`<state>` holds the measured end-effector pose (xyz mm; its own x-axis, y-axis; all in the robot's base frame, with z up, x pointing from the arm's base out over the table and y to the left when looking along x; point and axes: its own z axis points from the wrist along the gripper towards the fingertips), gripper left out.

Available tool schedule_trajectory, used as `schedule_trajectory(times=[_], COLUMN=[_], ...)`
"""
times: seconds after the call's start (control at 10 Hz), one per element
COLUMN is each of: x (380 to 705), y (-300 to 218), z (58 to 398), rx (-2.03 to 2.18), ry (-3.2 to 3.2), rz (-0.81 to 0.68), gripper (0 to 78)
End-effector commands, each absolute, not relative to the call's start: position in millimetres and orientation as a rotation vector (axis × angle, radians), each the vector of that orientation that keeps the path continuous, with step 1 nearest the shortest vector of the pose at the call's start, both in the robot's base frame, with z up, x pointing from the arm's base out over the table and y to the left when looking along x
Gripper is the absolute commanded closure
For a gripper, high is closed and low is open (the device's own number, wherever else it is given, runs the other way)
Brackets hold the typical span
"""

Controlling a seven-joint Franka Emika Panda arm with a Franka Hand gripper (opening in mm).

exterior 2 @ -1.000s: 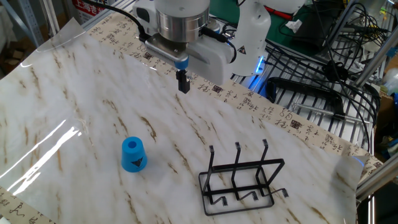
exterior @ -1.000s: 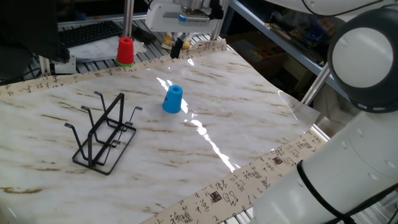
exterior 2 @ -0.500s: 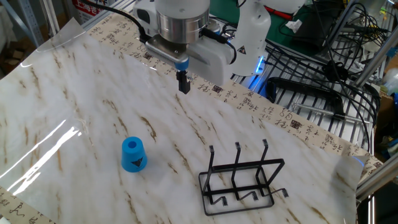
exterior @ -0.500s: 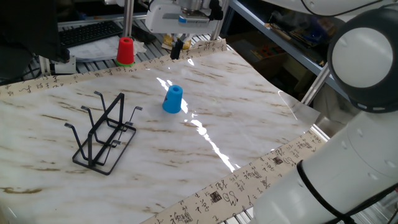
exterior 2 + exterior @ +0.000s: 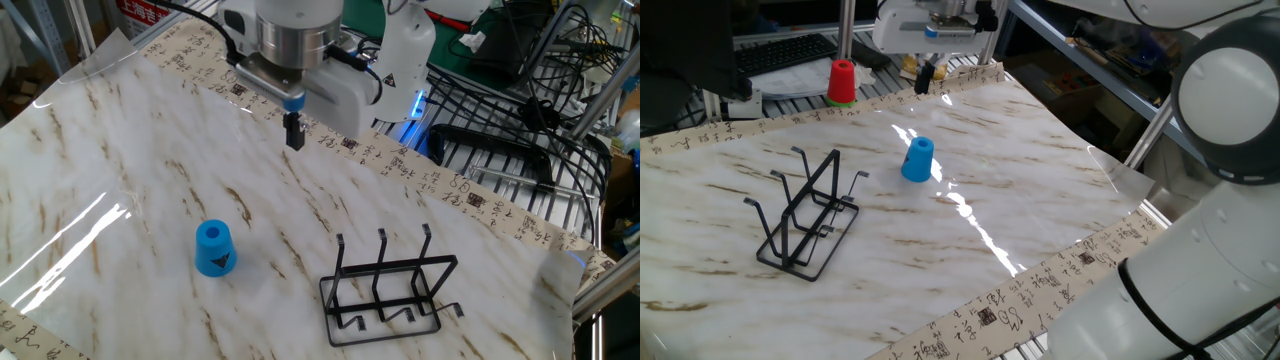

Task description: Put the cup on the cup rack

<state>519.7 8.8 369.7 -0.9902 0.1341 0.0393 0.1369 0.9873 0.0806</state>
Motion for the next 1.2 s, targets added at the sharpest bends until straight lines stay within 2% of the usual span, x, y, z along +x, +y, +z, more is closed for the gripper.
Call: schedule_trajectory(times=[0.1,0.3,0.5,0.9,1.2], x=[515.9,515.3,518.2,551.9,568.4], y=[29.3,24.3,18.0,-17.5,-22.1], z=[414.6,434.0,429.4,372.6,337.0], rx=[-0.319,-0.315,-0.284,-0.165,-0.149], ry=[-3.068,-3.057,-3.063,-3.079,-3.082], rz=[-0.127,-0.188,-0.172,-0.138,-0.101], gripper=[77.6,77.6,77.6,77.6,77.6])
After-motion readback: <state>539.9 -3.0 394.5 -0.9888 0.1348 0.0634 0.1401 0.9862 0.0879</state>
